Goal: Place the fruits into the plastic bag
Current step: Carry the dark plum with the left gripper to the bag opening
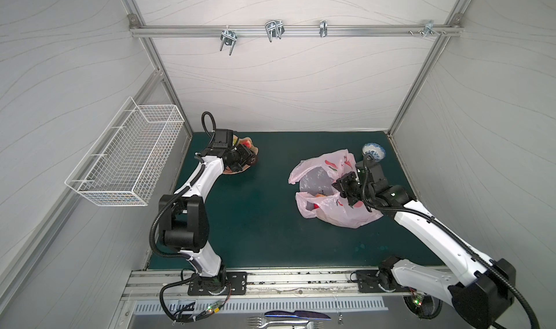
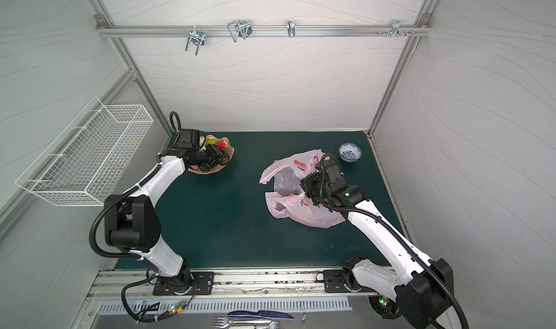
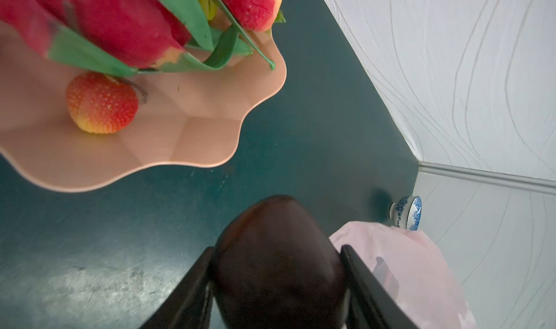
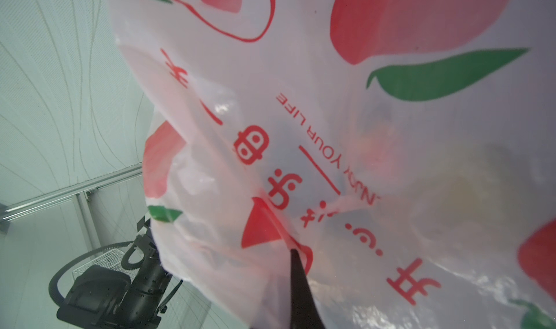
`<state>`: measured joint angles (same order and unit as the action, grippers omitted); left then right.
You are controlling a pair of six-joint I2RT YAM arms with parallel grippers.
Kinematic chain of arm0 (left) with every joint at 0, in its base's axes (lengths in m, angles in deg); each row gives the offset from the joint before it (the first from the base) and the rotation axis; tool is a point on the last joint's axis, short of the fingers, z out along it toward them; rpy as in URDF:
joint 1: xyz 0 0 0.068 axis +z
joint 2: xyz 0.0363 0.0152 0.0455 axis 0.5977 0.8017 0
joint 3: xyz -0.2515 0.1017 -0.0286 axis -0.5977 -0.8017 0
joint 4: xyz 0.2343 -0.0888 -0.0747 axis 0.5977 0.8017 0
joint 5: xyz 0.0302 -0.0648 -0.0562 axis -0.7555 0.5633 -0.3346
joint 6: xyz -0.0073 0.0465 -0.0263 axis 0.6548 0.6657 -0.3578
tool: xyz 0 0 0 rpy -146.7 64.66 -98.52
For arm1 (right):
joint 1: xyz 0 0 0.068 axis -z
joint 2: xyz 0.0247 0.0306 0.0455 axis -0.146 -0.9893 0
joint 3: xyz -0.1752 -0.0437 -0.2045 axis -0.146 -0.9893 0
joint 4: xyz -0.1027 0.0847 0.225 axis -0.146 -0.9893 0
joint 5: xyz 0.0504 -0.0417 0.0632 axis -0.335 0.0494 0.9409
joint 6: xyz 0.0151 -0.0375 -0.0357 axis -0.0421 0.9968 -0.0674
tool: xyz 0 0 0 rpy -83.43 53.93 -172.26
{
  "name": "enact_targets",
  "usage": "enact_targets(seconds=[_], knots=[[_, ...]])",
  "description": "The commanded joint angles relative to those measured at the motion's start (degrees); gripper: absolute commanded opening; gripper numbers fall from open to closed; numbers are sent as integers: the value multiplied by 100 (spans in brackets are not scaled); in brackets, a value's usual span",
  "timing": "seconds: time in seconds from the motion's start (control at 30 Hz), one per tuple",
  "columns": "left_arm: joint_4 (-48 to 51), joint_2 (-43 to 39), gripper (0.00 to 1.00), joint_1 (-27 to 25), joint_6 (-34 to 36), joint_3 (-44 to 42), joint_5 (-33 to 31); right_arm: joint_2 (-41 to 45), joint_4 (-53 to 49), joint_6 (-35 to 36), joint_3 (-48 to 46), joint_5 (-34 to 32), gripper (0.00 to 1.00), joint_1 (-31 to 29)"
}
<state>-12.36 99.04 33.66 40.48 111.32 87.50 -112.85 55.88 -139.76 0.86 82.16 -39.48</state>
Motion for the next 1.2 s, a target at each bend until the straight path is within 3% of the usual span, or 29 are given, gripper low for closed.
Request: enact_targets(seconds=[0.0,0.3,0.57,0.83,1.17], knots=[[-235,-421,36,-114,261,-314,251,-31,79,-60,-1,24,0,10],[-292,-1370,34,-508,568,-1179,429,-41,79,-55,15,49,0,11],[-555,-1738,34,-866,991,-1545,712,-45,84,-62,4,51,0,11],[-611,-1706,31,-1376,1593,-1461,750,-84,122,-55,33,61,0,8],[-6,-1394,28,-2398,3019,-970,45,-145,109,-27,75,78,0,11]])
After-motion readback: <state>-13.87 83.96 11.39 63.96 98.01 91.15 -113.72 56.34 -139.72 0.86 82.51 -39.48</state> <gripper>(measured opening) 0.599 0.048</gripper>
